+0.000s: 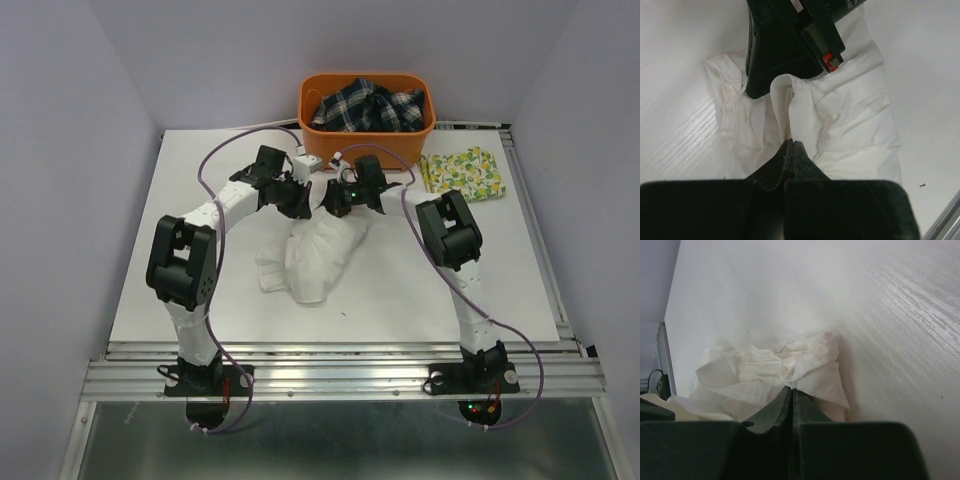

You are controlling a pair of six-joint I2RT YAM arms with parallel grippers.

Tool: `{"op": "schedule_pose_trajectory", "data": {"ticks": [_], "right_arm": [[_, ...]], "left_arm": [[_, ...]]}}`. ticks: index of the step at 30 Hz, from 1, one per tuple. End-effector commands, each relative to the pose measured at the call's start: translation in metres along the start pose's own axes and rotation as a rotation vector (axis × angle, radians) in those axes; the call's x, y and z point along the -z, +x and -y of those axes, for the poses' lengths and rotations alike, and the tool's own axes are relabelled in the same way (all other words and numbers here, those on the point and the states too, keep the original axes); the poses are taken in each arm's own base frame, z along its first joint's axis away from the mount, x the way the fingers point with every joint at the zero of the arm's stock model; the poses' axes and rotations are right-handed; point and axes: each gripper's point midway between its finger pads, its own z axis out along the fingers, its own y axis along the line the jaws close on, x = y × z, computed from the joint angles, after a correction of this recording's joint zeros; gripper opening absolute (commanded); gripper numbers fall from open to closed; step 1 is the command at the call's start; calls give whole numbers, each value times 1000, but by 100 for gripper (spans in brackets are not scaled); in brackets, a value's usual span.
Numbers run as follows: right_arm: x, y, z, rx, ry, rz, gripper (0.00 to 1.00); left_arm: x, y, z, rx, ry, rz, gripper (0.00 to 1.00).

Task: Fold and stack the skirts
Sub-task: Fold the skirt

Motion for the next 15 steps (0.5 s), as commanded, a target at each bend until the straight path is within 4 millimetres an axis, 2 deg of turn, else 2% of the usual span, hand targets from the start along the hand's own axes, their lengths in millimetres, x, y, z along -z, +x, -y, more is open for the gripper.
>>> {"op": "schedule_pose_trajectory", "data": {"ticks": [1, 7, 10, 15], "right_arm": [[4, 24, 15, 58, 75, -94, 4], [21, 39, 18, 93, 142, -142, 2], [26, 43, 20, 102, 171, -165, 1], [31, 39, 22, 123, 206, -161, 1]], "left_arm": [[29, -26, 1, -27, -24, 103, 0], [33, -16, -35, 72, -80, 119, 0], [26, -6, -43, 90, -86, 96, 0], [3, 32, -65, 120, -140, 1, 0]]}}
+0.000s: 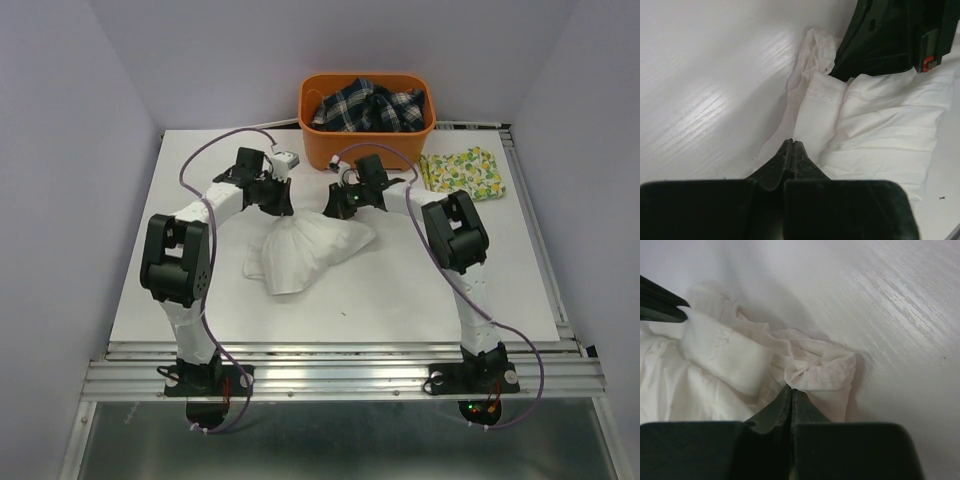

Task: Fold and stack the skirts
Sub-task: Fold the skirt, then neatly place the folded skirt to the corner

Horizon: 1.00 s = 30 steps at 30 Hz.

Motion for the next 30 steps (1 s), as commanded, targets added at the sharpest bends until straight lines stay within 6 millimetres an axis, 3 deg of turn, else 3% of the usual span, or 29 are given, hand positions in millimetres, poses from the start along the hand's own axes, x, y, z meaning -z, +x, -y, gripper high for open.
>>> {"op": "schedule_pose_trajectory", "data": {"ticks": [1, 6, 7, 10, 11, 15, 16, 20, 23, 24, 25, 26, 27, 30], "right_arm": [[9, 25, 11, 4, 101, -82, 1], [23, -5, 12, 12, 160, -26, 9], [34, -23, 9, 13, 173, 6, 14], [58, -51, 11, 2, 224, 63, 22], [75, -67, 7, 7, 250, 93, 31], [112, -91, -22, 39, 288, 144, 54], [118, -94, -28, 46, 288, 156, 59], [142, -104, -55, 29, 277, 204, 58], [145, -107, -103, -48, 68, 224, 57], [142, -98, -113, -161, 6, 214, 57], [141, -106, -124, -164, -67, 251, 57], [136, -100, -134, -202, -122, 241, 57], [129, -93, -151, -221, -198, 219, 58], [98, -62, -175, -317, -323, 172, 59]], "left_arm": [[-18, 25, -20, 6, -52, -51, 0], [-40, 53, -29, 43, -48, -124, 0], [-42, 55, -29, 47, -47, -132, 0], [-49, 63, -28, 67, -27, -156, 0], [-52, 64, -28, 81, -21, -160, 0], [-51, 61, -26, 91, -18, -157, 0], [-50, 60, -26, 95, -19, -157, 0], [-46, 56, -23, 108, -17, -151, 0], [-47, 59, -20, 125, -4, -159, 0], [-48, 61, -20, 131, -2, -164, 0], [-48, 61, -20, 137, 3, -165, 0], [-49, 60, -20, 137, 4, -163, 0], [-50, 60, -20, 147, 5, -164, 0], [-52, 56, -16, 169, 25, -145, 0]]}}
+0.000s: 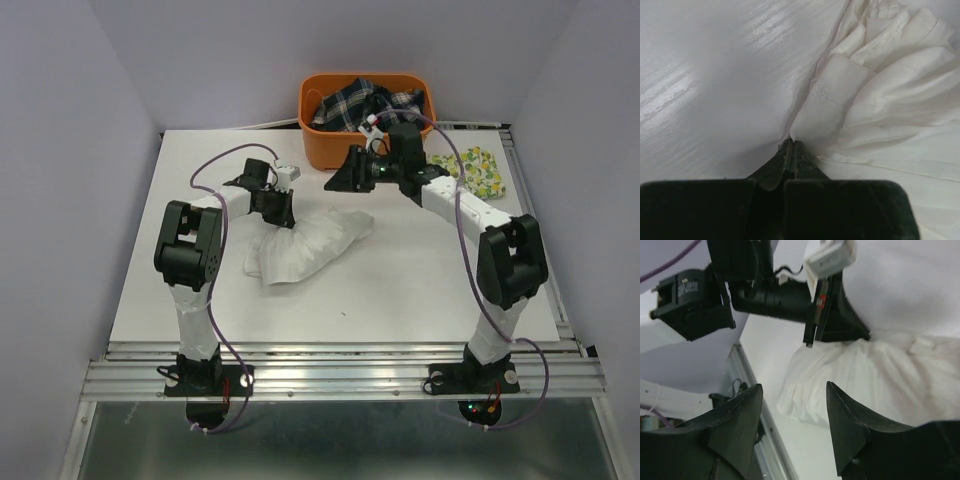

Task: Fold and stack the skirts
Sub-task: Neatly place the folded skirt to the corner

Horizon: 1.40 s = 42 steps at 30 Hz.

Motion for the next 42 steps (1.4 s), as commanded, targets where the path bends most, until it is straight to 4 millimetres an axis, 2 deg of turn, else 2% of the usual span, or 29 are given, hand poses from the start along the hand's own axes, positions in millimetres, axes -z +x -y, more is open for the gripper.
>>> {"op": "schedule_pose_trajectory", "data": {"ticks": [1, 2, 4, 6, 7, 8, 9, 10, 14, 17, 20, 23, 24, 26, 27, 28, 31, 32, 33, 34, 35, 36, 38, 41, 42], "right_arm": [[-36, 69, -39, -236, -228, -142, 59], [-47, 90, -30, -279, -229, -185, 59], [-59, 113, -27, -390, -225, -246, 59], [-68, 141, -9, -489, -204, -262, 60], [-69, 145, -5, -497, -216, -243, 60], [-70, 157, 5, -520, -187, -252, 60], [-72, 169, 24, -548, -138, -248, 60], [-74, 175, 33, -554, -112, -247, 60], [-59, 191, 118, -643, 143, -184, 58], [-42, 188, 150, -653, 236, -165, 56], [-36, 178, 145, -558, 222, -185, 54], [-28, 151, 115, -451, 156, -197, 55], [-21, 133, 96, -397, 120, -175, 56], [-9, 122, 81, -329, 118, -172, 59], [1, 109, 67, -298, 124, -148, 61], [6, 106, 63, -284, 136, -139, 62], [26, 116, 64, -297, 237, -139, 75], [34, 123, 71, -330, 280, -149, 80], [38, 129, 77, -343, 317, -149, 80], [42, 145, 84, -375, 347, -171, 82], [44, 152, 87, -397, 370, -172, 90], [49, 156, 99, -410, 419, -161, 97], [50, 175, 113, -450, 465, -187, 100], [44, 182, 125, -472, 462, -196, 100], [38, 190, 133, -499, 465, -214, 100]], "left_arm": [[-5, 9, 1, 58, 14, -34, 0], [-6, 9, 2, 62, 20, -33, 0], [-6, 10, 2, 66, 21, -33, 0], [-6, 10, 1, 69, 12, -33, 0], [-5, 10, 2, 68, 12, -32, 0], [-4, 12, 2, 71, 12, -32, 0], [-4, 13, 3, 75, 13, -33, 0], [-4, 14, 3, 75, 13, -33, 0], [-2, 19, 4, 77, 12, -41, 0], [1, 21, 6, 67, 15, -40, 0], [3, 21, 7, 62, 17, -36, 0], [4, 23, 9, 64, 16, -35, 0], [4, 24, 8, 66, 16, -35, 0], [4, 25, 9, 73, 20, -36, 0], [3, 25, 10, 72, 24, -37, 0], [3, 24, 11, 69, 27, -35, 0], [2, 24, 15, 62, 31, -32, 0], [2, 25, 17, 59, 33, -33, 0], [1, 25, 18, 58, 33, -33, 0], [1, 26, 19, 54, 35, -34, 0], [2, 26, 19, 53, 35, -30, 0], [1, 27, 20, 52, 35, -33, 0], [0, 28, 23, 48, 38, -37, 0], [0, 29, 24, 45, 38, -39, 0], [0, 30, 24, 47, 38, -41, 0]]}}
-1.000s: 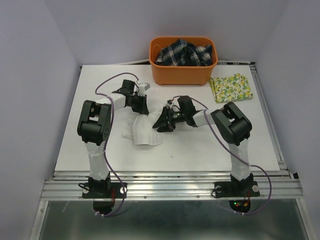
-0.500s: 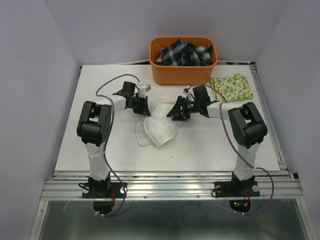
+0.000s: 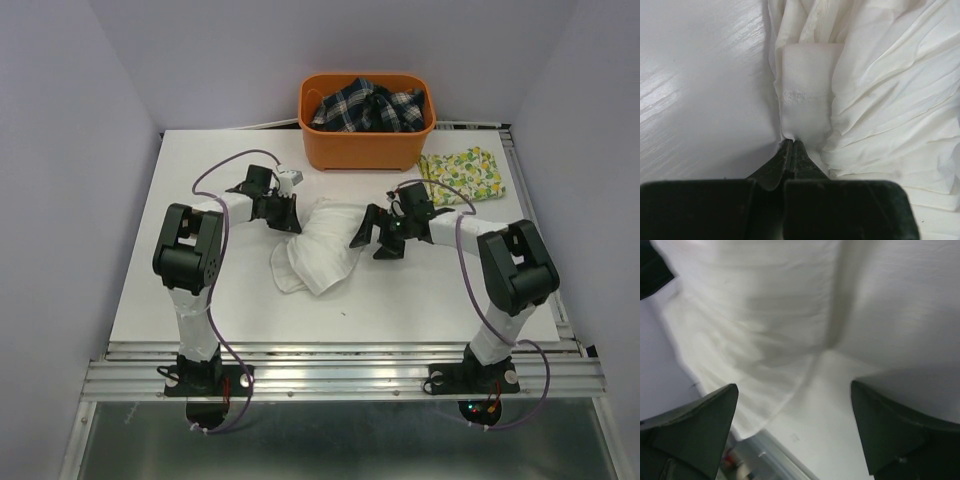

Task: Fold and stack the skirts
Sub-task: Neatly place the folded skirt to the corner

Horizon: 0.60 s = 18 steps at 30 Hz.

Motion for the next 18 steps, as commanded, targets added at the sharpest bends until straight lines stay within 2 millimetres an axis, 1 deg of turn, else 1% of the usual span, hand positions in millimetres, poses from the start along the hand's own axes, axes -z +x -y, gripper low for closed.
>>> {"op": "schedule_pose_trajectory", "data": {"ticks": [1, 2, 3, 4, 5, 6, 7, 8, 9, 10, 11, 12, 13, 18], "right_arm": [[-21, 8, 26, -85, 40, -40, 100], [-26, 7, 26, -102, 27, -40, 100], [-34, 6, 24, -97, -24, -31, 100], [-37, 2, 21, -120, -54, -8, 100], [-41, -10, 14, -99, -104, 45, 100], [-46, -4, 19, -120, -115, 42, 100], [-49, -6, 18, -149, -132, 54, 100], [-51, -13, 13, -135, -169, 90, 100], [-55, -11, 12, -135, -180, 89, 100], [-59, -11, 14, -142, -184, 89, 100], [-67, -7, 19, -147, -175, 77, 100], [-70, -11, 21, -148, -166, 88, 100], [-75, -6, 23, -149, -155, 77, 100], [-93, -13, 39, -119, -109, 127, 100]], "left_arm": [[3, 20, 3, 10, -21, -57, 0], [3, 21, 3, 12, -21, -60, 0], [2, 22, 3, 12, -19, -63, 0], [1, 22, 3, 12, -18, -65, 0], [1, 23, 4, 11, -17, -66, 0], [0, 23, 5, 11, -13, -67, 0], [0, 23, 5, 9, -12, -69, 0], [-1, 23, 6, 10, -10, -71, 0], [-2, 24, 6, 10, -9, -75, 0], [-2, 25, 6, 13, -10, -79, 0], [-3, 25, 6, 12, -7, -79, 0], [-3, 25, 6, 13, -7, -81, 0], [-4, 26, 7, 12, -5, -83, 0], [-9, 27, 8, 8, 2, -91, 0]]}}
